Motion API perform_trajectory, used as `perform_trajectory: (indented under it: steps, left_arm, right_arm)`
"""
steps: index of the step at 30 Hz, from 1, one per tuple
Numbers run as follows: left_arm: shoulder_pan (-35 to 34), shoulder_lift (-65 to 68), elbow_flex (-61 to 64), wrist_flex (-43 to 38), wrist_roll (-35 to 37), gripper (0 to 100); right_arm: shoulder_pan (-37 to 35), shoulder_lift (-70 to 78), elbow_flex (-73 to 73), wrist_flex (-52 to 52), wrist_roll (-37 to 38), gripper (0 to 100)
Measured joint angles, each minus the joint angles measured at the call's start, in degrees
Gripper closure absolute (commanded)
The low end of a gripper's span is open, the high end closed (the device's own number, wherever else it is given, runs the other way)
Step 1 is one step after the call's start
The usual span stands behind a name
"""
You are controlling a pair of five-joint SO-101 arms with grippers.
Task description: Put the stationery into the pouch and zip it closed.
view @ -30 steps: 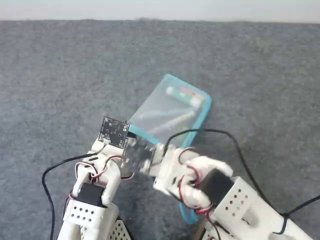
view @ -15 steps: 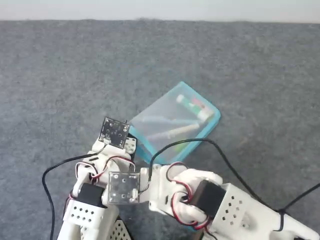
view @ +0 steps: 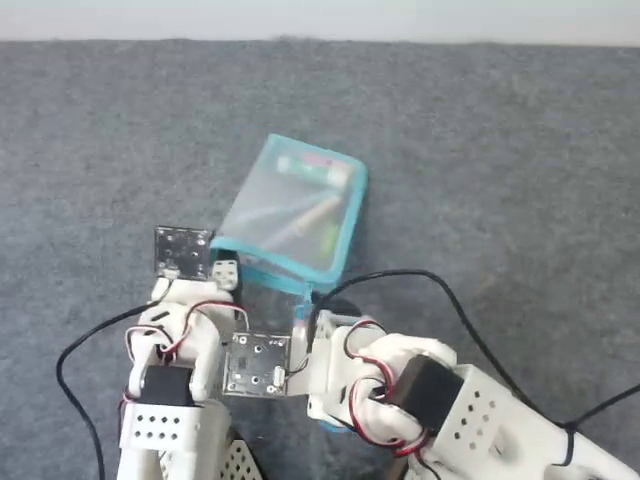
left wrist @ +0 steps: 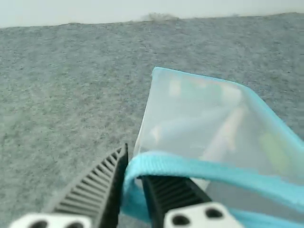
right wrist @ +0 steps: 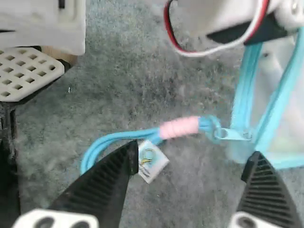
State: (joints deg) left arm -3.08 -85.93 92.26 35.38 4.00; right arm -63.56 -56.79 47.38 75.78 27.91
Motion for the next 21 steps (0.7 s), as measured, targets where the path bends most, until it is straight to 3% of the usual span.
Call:
perform_trajectory:
  steps: [6,10,14,21]
  left_arm:
    - [-0.79,0.0,-0.09,0.0,0.35,99]
    - [-0.88,0.0,-0.09,0.0,0.35,99]
    - [-0.88,0.0,-0.09,0.0,0.35,99]
    - [-0.88,0.0,-0.09,0.0,0.35,99]
  right_arm:
    - [-5.89,-0.09,0.0,0.0,0.26,65.5]
    - [4.4,-0.09,0.09,-0.53,0.26,65.5]
    - [16.18,-0.09,4.04,-8.0,0.26,65.6]
    - [18.37,-0.09,9.14,-15.56,4.4,65.6]
